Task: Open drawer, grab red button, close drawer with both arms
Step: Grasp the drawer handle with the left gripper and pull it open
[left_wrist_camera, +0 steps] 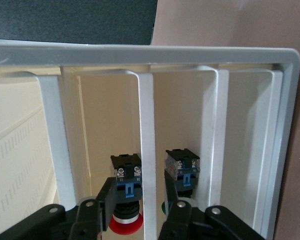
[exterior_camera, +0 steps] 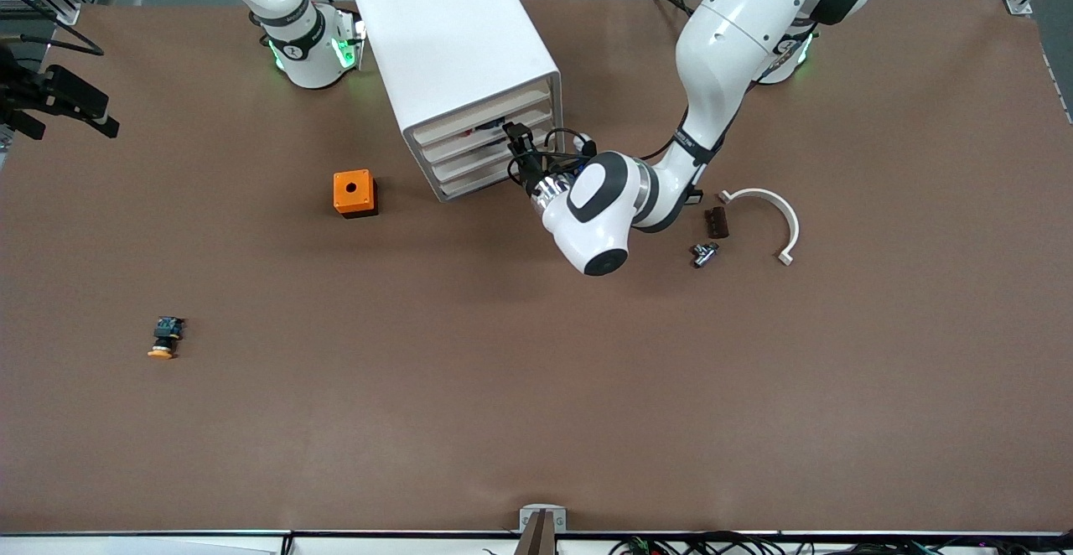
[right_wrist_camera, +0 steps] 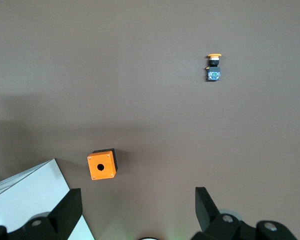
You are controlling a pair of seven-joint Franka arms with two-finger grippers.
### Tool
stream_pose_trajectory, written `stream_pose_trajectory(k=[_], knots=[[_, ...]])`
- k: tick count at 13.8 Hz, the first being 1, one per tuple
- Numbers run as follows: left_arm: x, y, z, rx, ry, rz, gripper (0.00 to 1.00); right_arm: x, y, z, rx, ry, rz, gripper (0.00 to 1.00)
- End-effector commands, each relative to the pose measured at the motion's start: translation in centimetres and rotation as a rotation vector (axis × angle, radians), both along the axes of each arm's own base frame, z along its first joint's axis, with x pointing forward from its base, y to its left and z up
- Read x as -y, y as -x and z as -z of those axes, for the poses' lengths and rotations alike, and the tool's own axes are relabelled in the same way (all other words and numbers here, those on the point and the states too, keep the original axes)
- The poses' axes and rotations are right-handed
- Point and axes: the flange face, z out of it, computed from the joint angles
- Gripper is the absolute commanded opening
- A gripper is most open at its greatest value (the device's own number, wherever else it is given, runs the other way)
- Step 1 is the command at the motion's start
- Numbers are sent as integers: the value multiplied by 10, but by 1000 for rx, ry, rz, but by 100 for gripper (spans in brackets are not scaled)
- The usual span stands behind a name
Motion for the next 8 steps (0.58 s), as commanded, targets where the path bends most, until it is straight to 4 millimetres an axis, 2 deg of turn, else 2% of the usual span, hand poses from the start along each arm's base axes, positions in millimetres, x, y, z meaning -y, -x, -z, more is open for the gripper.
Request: stream_pose_trajectory(k=[1, 4, 5, 8], knots=[[7, 5, 6, -32, 2, -6, 39, 0, 6, -2, 8, 4, 4, 100], [10, 8, 6, -31, 4, 2, 38, -1, 7, -1, 2, -1, 3, 100], [11, 9, 6, -30, 5, 4, 34, -1, 7, -2, 4, -1, 3, 100], [9, 7, 5, -27, 8, 2, 1, -1, 6, -1, 1, -1, 3, 100]])
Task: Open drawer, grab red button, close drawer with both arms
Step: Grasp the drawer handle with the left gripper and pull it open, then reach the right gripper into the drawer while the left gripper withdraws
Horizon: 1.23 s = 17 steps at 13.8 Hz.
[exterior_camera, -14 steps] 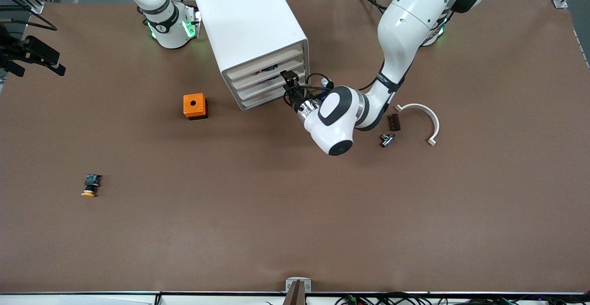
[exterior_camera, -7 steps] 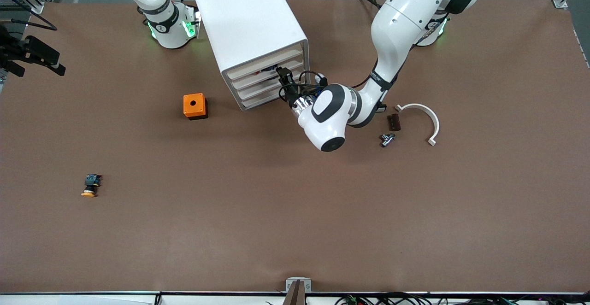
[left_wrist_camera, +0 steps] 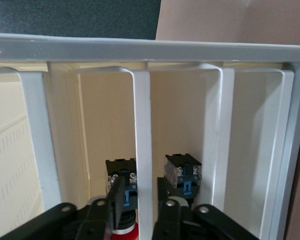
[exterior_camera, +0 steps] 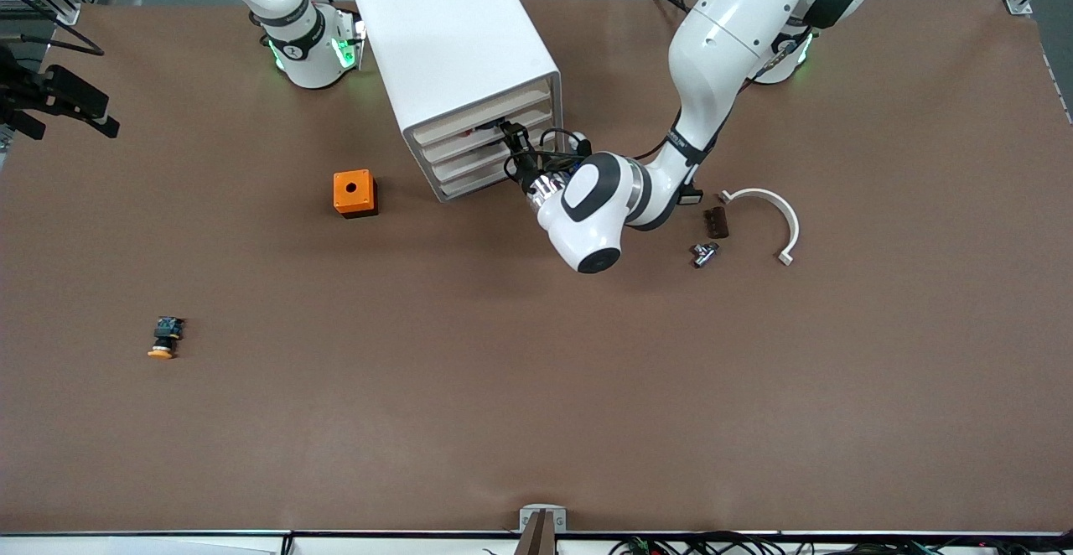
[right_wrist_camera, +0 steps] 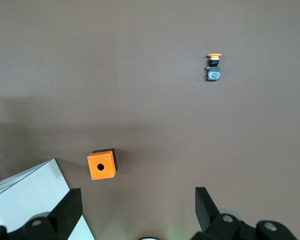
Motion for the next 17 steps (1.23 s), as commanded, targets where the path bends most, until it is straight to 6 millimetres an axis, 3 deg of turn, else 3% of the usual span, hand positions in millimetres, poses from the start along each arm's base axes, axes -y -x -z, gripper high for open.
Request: stream_pose_trajectory(k=[1, 3, 5, 8, 12, 14, 15, 16, 17], knots=[[1, -4, -3, -9, 11, -10, 0, -1, 5, -2, 3, -1, 0, 100], [-4, -9, -3, 5, 23, -11, 0, 2, 3, -14, 28, 1, -2, 100], [-24, -34, -6, 32, 50, -44, 0, 5, 0, -7, 13, 1, 11, 100], [-67, -84, -14, 99, 127, -106, 0, 8, -26, 37, -84, 28, 12, 100], [-112, -129, -24, 167, 191, -173, 1, 26, -54, 78, -137, 41, 37, 100], [-136, -147, -22, 212, 247, -189, 8, 44, -79, 132, -231, 44, 64, 100], [-142, -150, -20, 216, 251, -194, 18, 63, -83, 144, -241, 34, 98, 100], [-144, -151, -19, 220, 253, -195, 45, 68, -84, 146, -236, 27, 103, 100], [-154, -157, -19, 229, 243, -204, 81, 64, -85, 145, -232, 38, 105, 100]])
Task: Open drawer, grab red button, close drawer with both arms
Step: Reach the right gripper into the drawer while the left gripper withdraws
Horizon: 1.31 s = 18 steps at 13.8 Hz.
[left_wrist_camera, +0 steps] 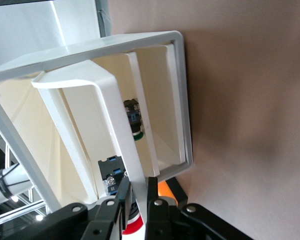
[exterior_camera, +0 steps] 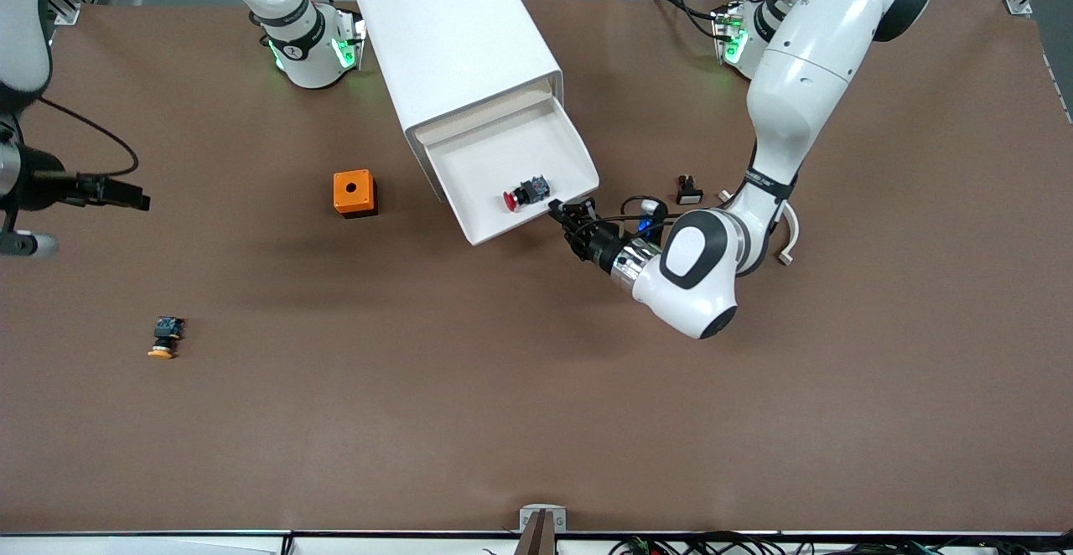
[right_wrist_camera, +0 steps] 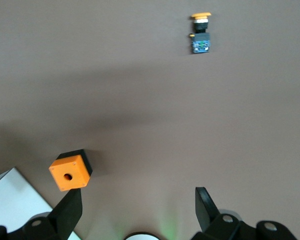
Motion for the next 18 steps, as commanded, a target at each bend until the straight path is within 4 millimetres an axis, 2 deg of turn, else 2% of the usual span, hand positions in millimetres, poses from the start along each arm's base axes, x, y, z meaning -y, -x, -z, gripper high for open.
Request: stream_pose_trajectory(k=[1, 2, 5, 8, 9, 11, 13, 14, 15, 16, 18], knots=[[-28, -19, -5, 36, 12, 3, 99, 0, -7, -6, 4, 6, 33, 100], [-32, -20, -6, 53, -9, 19, 99, -11, -8, -3, 1, 24, 110, 100], [-53, -43, -26, 123, -33, 13, 100, -98, -11, -1, -4, 123, 378, 100], [-96, -75, -42, 199, -39, -38, 100, -186, -9, 7, 21, 91, 548, 100], [-114, -83, -40, 224, -54, -50, 100, -224, -4, 13, 45, 95, 588, 100], [-137, -92, -42, 283, -62, -46, 100, -303, 11, 28, 100, 100, 691, 100], [-159, -101, -52, 361, -83, -19, 100, -385, 33, 55, 141, 95, 780, 100], [-166, -103, -53, 391, -116, 16, 100, -409, 37, 72, 147, 101, 822, 100], [-172, -103, -53, 429, -157, 66, 100, -436, 47, 77, 156, 100, 848, 100], [-180, -104, -51, 455, -176, 104, 100, -457, 55, 92, 161, 109, 869, 100], [-196, -106, -51, 509, -212, 185, 100, -486, 70, 103, 170, 109, 913, 100]])
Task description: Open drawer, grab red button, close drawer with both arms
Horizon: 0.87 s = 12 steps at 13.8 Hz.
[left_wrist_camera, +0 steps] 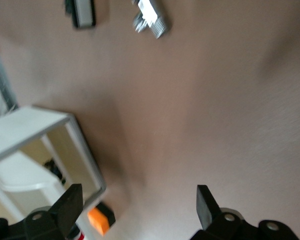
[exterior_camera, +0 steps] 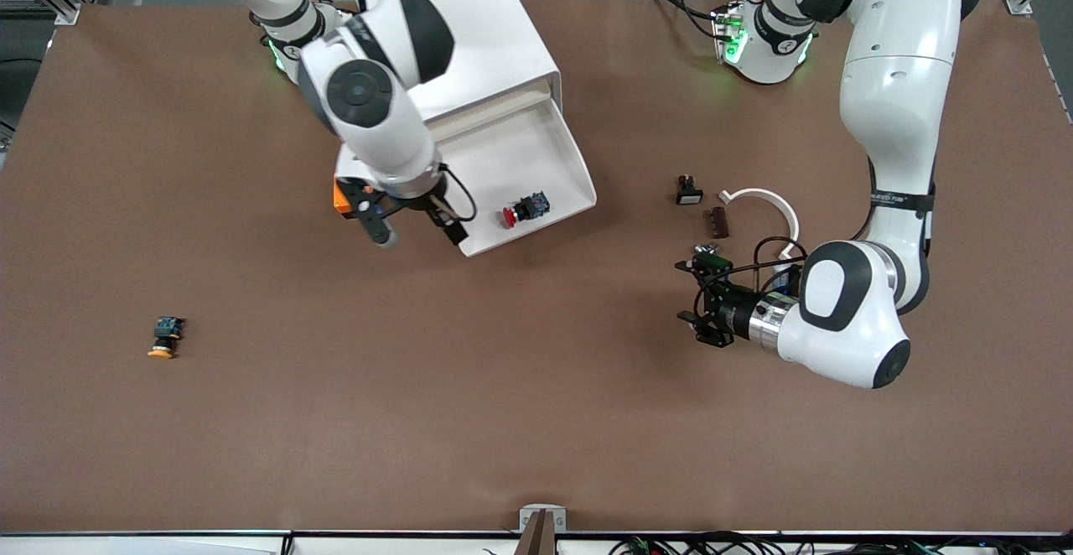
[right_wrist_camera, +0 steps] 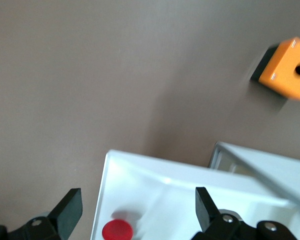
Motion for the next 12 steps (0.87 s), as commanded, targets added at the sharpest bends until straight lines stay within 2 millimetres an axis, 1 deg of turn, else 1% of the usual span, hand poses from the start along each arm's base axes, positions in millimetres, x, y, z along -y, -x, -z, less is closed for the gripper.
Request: stream_pose_trajectory(k=[1, 3, 4, 5, 6, 7, 9, 11, 12], knots=[[-20, 0, -7, 75, -100, 128, 100, -24, 9, 11, 8, 12, 74, 100], [-17, 5, 0, 101, -237, 247, 100, -44, 20, 12, 11, 12, 95, 100], [-5, 9, 0, 142, -320, 372, 100, -52, 23, 12, 14, 12, 103, 100], [-2, 11, -5, 172, -363, 463, 100, -59, 28, 16, 12, 17, 105, 100], [1, 12, -16, 195, -394, 504, 100, -65, 30, 19, 13, 19, 103, 100], [2, 12, -19, 199, -396, 513, 100, -73, 34, 23, 11, 25, 105, 100], [5, 11, -21, 228, -369, 560, 100, -86, 34, 31, 22, 30, 114, 100], [24, 8, -30, 327, -328, 679, 100, -99, 36, 41, 32, 30, 112, 100], [25, 7, -35, 355, -297, 731, 100, -106, 39, 48, 33, 34, 104, 100]])
